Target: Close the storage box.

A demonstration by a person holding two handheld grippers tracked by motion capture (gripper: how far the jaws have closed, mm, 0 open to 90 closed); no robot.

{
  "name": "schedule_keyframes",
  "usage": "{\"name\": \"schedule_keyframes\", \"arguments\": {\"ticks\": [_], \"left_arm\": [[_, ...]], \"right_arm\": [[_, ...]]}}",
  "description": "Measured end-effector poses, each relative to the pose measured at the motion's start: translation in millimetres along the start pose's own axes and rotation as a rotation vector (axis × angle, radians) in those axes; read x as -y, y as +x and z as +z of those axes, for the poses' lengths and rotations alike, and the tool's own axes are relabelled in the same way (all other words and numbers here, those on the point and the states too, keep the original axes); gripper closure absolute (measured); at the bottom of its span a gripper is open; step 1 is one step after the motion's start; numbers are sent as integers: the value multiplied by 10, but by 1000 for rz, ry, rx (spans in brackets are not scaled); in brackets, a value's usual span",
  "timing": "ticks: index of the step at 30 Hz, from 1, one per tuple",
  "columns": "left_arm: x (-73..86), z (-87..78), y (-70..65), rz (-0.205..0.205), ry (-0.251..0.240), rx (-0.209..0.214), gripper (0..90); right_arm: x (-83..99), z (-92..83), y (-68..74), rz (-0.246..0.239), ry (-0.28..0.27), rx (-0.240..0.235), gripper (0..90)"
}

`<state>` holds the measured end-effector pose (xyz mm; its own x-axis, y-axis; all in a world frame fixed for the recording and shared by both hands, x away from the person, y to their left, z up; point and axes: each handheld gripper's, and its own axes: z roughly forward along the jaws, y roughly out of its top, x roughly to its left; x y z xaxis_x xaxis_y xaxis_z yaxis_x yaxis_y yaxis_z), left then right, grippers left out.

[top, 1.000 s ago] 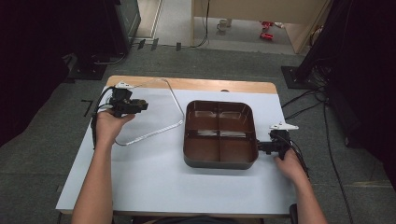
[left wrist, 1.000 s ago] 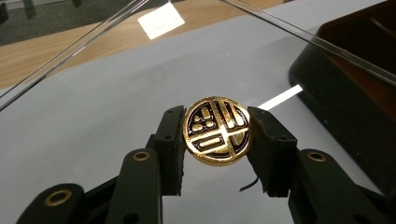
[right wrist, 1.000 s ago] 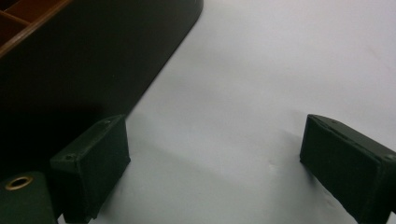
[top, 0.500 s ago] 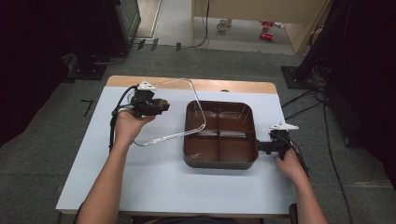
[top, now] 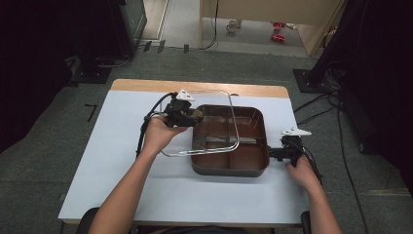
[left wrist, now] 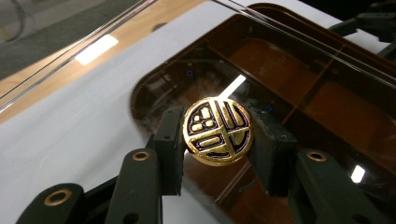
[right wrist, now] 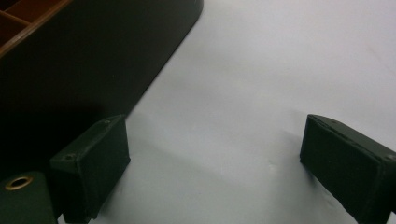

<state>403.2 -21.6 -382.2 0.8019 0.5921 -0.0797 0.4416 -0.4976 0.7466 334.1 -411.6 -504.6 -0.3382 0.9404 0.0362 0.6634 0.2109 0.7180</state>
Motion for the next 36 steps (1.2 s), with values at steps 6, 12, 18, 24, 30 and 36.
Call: {"name": "schedule_keyframes", "arguments": {"ticks": [6,12,18,24,30,36], "left_arm": [[-79,198,-195,21,4,34,595],[-142,402,-362,43,12,67,595],[-192,612,-500,70,48,73,595],[-207,767,-626,100,85,74,594],[-224,811,-699,117,95,78,594],[-216,816,-724,105,105,76,594]], "right_arm": [[-1,0,-1,1,1,-1,76],[-1,0,-1,0,1,-1,77],[0,0,-1,0,1,-1,76],[0,0,-1,0,0,-1,76],[0,1,-2,-1,0,-1,76],[0,1,-1,-1,0,-1,76]]}}
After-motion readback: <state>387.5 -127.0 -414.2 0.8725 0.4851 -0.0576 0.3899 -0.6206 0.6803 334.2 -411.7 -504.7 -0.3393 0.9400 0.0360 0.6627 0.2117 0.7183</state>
